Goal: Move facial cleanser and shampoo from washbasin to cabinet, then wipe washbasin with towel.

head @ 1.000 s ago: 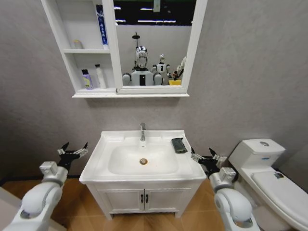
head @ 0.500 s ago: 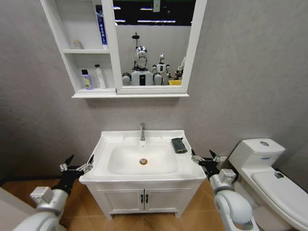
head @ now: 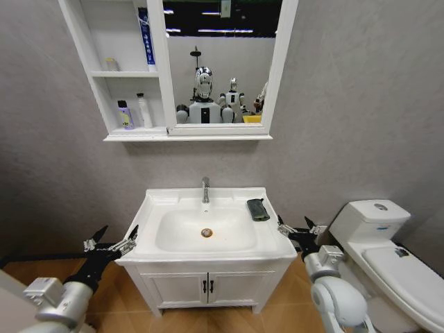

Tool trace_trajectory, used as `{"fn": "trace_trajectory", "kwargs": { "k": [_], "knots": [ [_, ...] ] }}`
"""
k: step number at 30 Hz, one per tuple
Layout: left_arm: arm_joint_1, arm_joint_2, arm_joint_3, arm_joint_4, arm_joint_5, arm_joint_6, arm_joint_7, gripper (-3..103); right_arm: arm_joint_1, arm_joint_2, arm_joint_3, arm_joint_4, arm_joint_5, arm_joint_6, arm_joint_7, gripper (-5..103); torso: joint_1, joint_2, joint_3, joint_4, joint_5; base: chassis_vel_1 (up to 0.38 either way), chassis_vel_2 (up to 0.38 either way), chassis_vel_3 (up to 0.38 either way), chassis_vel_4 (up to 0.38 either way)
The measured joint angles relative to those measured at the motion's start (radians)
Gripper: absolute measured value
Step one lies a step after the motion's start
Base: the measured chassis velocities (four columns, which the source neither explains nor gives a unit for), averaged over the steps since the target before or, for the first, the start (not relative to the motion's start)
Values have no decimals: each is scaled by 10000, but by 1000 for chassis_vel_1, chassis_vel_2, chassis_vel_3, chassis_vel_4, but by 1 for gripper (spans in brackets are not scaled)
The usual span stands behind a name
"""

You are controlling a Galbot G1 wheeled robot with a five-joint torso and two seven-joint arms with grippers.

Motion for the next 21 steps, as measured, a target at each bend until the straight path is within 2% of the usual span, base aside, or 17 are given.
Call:
{"fn": "trace_trajectory", "kwargs": {
  "k": [21],
  "knots": [
    [-49, 24, 44, 71, 46, 16, -35, 100, 111, -58, 59, -21, 47, -78, -186, 100, -2, 1, -1, 1, 0, -2, 2, 3, -2]
  ]
}}
